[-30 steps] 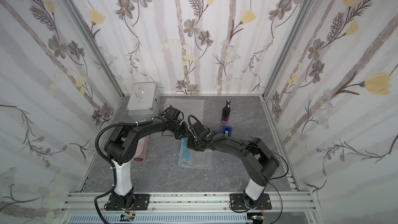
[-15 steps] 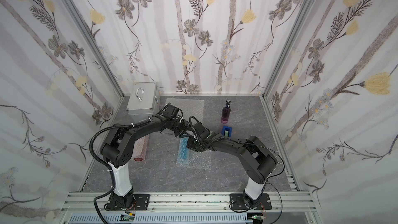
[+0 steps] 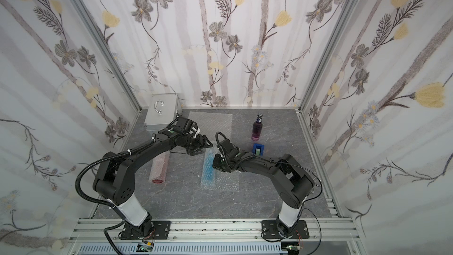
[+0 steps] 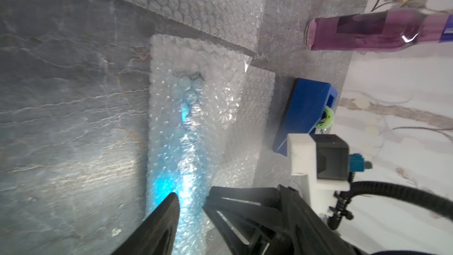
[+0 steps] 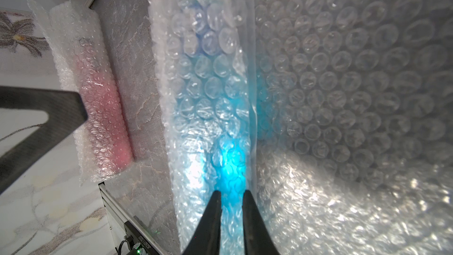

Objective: Wrap wine bottles in bubble wrap
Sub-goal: Wrap the wine bottle in bubble wrap.

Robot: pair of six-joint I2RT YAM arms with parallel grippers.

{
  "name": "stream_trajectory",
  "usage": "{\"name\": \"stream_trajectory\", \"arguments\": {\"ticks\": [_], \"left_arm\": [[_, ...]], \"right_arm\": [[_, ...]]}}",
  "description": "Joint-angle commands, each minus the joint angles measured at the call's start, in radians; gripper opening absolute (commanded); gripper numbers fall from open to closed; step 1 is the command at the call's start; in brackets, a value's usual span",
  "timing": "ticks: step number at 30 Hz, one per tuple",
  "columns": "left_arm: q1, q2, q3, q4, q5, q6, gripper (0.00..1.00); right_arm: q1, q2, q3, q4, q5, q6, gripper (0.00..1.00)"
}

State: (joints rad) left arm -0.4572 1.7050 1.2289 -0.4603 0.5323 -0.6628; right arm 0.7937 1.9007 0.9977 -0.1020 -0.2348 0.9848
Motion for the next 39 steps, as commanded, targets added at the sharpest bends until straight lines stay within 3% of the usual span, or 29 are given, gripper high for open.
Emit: {"name": "stream_trajectory", "arguments": {"ticks": [1, 9, 31, 39], "left_arm": [[0.002, -0.027, -0.035, -0.065, -0.123, 0.139, 0.76], [-0.005, 0.028, -0.063, -0.061, -0.109, 0.181, 0.76], [-0.055, 0.119, -0.071, -0.051, -0.061, 0.146, 0.50], [-0.078, 0.150, -0.039, -0.073, -0.077, 0.141, 0.50]], "right_arm": [[0.001, 0.011, -0.007, -0.007, -0.002, -0.003, 0.19], [-0.009, 0.002, -0.025, -0.002, 0.001, -0.005, 0.19], [-0.011, -0.017, -0.037, 0.000, 0.005, -0.011, 0.19], [-0.077, -0.130, -0.097, -0.052, 0.037, -0.032, 0.19]]}}
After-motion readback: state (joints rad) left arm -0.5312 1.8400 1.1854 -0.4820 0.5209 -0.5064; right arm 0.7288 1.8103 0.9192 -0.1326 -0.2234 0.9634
